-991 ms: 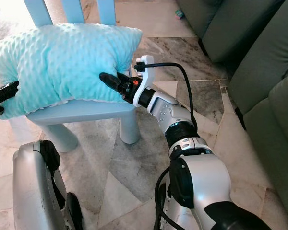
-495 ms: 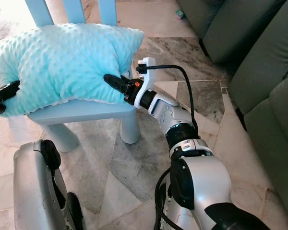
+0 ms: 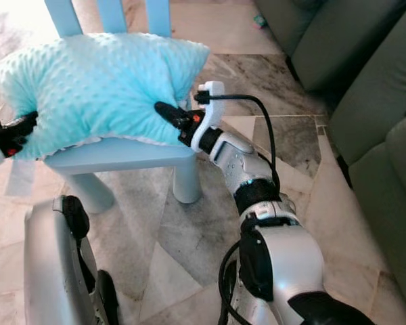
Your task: Move the pillow to the sofa
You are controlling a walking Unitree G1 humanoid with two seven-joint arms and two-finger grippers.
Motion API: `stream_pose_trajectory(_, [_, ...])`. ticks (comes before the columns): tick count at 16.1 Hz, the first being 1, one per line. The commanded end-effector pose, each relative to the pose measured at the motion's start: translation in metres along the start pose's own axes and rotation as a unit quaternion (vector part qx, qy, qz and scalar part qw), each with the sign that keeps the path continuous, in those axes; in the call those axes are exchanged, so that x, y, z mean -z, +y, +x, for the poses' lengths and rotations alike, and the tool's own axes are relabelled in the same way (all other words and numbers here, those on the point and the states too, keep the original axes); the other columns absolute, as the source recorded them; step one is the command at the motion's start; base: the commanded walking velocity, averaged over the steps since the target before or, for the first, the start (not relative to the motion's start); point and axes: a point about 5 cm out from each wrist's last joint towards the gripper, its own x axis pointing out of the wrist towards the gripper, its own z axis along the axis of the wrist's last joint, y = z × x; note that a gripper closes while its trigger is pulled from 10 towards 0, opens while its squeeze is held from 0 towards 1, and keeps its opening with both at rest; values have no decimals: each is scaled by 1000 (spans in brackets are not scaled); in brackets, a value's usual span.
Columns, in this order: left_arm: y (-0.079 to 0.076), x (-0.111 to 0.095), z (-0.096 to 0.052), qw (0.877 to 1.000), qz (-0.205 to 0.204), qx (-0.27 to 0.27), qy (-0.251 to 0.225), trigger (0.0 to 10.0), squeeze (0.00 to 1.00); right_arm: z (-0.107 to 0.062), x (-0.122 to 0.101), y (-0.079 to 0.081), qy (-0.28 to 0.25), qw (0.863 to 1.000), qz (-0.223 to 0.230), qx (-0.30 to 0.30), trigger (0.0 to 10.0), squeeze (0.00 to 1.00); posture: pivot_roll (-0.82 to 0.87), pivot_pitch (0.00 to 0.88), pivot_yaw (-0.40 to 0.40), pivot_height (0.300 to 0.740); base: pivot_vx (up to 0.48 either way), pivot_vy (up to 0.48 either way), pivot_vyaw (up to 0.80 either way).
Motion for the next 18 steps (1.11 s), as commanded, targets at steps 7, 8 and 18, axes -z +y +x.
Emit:
stream_pose_trajectory(7, [-39, 44, 12, 983, 69, -79, -152, 0, 0, -32, 5, -15, -58, 989, -72, 114, 0, 0, -56, 151, -47, 308, 0, 0, 0])
stream_pose_trajectory(8, [-51, 45, 16, 979, 89, -75, -167, 0, 0, -35, 3, -14, -70, 986, -88, 126, 0, 0, -60, 108, -40, 308, 0, 0, 0])
stream_pose_trajectory(18, [-115, 55, 15, 959, 153, -61, -230, 0, 0, -63, -5, 9, -119, 949, -228, 180, 0, 0, -96, 0, -5, 308, 0, 0, 0])
